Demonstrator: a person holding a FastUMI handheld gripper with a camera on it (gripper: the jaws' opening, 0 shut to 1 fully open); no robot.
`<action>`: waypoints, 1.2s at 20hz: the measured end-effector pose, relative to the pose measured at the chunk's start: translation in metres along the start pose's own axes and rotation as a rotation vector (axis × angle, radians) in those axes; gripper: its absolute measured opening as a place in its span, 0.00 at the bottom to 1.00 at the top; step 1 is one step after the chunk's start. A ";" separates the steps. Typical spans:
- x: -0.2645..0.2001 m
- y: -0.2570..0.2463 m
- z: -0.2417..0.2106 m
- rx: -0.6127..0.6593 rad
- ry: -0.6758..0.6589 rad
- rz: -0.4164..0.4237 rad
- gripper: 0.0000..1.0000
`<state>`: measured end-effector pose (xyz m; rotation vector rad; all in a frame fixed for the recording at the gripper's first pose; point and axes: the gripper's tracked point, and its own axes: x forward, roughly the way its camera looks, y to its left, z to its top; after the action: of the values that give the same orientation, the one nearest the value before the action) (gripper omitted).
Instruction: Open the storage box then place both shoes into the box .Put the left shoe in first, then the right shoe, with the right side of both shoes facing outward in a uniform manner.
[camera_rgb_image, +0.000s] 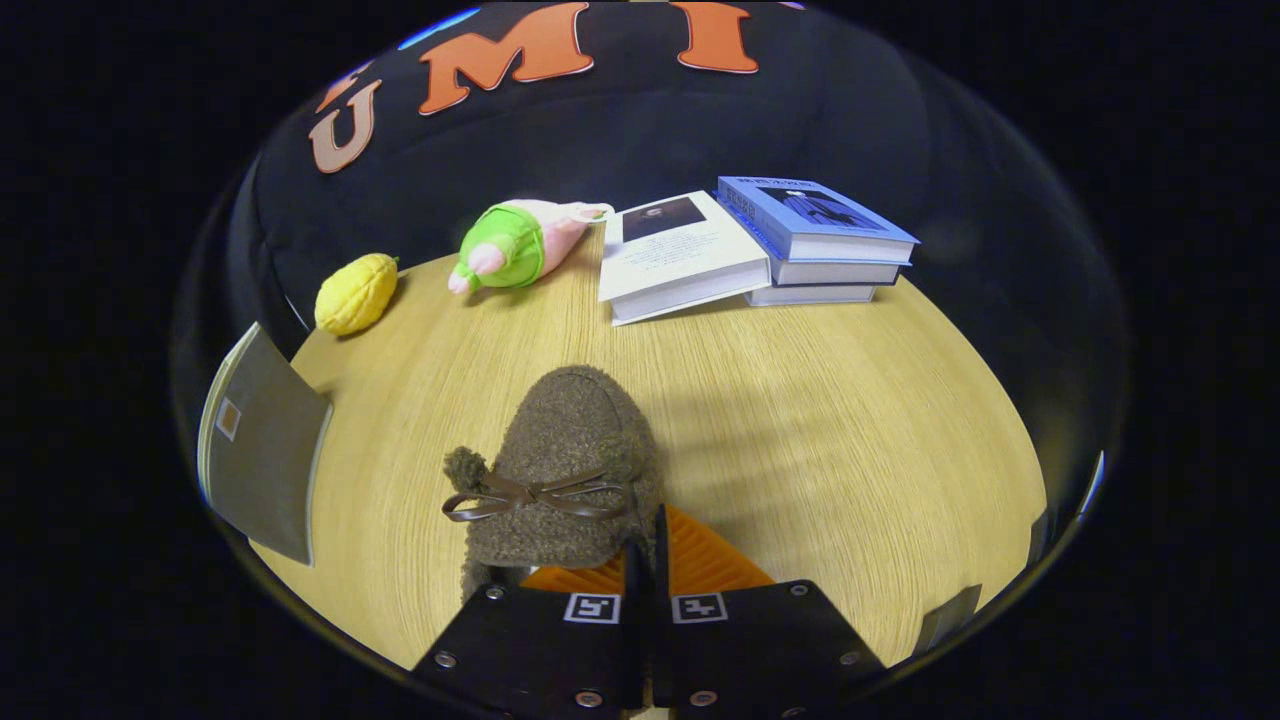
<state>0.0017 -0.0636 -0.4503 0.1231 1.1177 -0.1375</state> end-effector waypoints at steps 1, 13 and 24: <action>-0.007 0.010 0.006 0.004 -0.005 0.017 0.04; -0.092 0.181 0.081 -0.123 -0.099 0.231 0.04; -0.135 0.349 0.095 -0.130 -0.069 0.429 0.04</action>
<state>0.0880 0.2704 -0.2775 0.2364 1.0059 0.3111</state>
